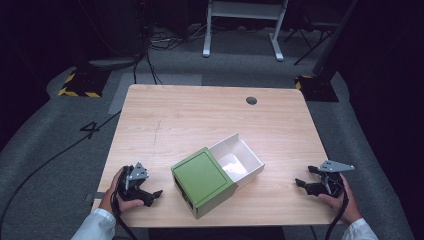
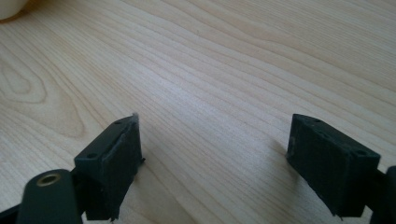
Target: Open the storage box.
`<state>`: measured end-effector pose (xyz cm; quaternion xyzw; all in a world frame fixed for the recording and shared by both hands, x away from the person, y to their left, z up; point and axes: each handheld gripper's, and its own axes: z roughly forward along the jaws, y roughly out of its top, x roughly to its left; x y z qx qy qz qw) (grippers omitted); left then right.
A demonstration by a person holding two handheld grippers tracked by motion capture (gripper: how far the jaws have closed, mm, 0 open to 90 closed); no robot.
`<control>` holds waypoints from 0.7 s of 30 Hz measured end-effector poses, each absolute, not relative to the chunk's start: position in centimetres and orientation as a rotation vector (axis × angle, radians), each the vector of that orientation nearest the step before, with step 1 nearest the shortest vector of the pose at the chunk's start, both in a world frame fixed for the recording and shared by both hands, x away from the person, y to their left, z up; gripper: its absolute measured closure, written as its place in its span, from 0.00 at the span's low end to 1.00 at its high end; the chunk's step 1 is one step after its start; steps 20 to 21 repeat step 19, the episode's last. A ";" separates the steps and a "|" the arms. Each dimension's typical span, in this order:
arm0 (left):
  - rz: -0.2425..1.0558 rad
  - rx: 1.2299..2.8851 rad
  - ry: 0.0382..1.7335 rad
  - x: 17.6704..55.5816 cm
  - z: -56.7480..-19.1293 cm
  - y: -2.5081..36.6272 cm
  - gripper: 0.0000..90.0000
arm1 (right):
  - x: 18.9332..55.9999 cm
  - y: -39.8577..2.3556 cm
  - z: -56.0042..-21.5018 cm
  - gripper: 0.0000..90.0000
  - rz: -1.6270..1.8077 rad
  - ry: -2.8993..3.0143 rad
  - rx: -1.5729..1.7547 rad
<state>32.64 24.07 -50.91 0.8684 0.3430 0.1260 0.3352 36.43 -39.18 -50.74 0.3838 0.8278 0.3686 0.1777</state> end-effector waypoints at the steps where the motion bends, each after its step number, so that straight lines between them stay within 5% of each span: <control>1: 0.328 2.266 0.895 32.6 -50.9 24.1 0.00 | 36.4 -39.2 -50.7 0.20 1.043 2.342 1.086; 21: 0.326 2.267 0.896 32.7 -50.9 24.1 0.00 | 36.4 -39.2 -50.7 0.20 1.043 2.341 1.086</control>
